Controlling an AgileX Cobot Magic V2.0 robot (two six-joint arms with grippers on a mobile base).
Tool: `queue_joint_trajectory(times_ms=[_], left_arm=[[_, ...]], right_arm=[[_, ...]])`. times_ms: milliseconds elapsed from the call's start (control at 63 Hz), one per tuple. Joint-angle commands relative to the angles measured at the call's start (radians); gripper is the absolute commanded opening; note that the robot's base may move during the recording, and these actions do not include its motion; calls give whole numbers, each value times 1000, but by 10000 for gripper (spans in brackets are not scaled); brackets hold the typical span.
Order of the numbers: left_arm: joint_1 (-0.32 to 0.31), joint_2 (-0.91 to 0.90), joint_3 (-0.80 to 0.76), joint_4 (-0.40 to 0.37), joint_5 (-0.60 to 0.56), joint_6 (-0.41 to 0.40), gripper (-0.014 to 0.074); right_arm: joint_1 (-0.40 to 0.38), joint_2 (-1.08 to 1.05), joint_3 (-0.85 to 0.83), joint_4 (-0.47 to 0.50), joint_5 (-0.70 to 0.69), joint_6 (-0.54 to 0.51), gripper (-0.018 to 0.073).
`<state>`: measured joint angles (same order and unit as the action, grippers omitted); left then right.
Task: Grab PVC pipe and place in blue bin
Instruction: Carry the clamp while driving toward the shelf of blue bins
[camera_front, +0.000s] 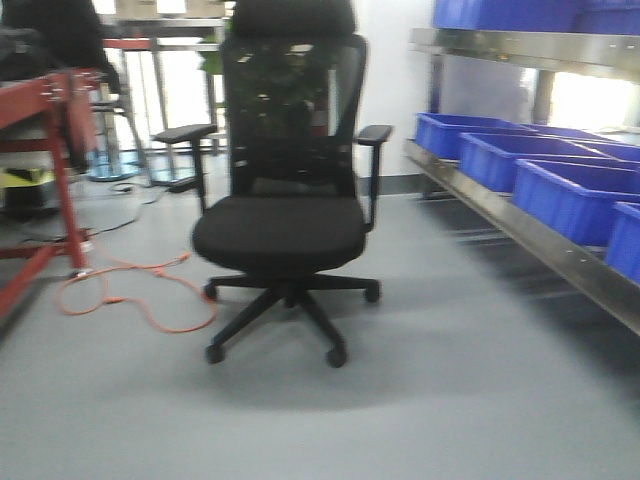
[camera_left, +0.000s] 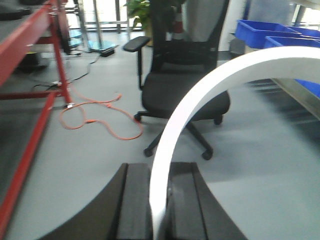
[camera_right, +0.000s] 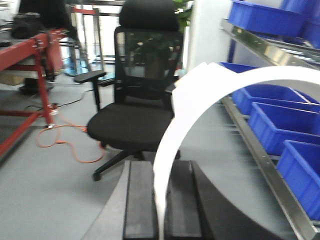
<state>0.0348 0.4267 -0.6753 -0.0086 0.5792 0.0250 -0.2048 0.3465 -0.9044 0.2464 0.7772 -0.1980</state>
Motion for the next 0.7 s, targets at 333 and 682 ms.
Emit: queue_joint_trajectory(times_ms=[333,682], left_arm=[[3,-5,2,-6,-22,-10,-111],[3,-5,2,-6,-22,-10,-111]], right_arm=[[-2,-2,3,-1,-26,-4,-168],[-2,-2,3,-1,-26,-4,-168]])
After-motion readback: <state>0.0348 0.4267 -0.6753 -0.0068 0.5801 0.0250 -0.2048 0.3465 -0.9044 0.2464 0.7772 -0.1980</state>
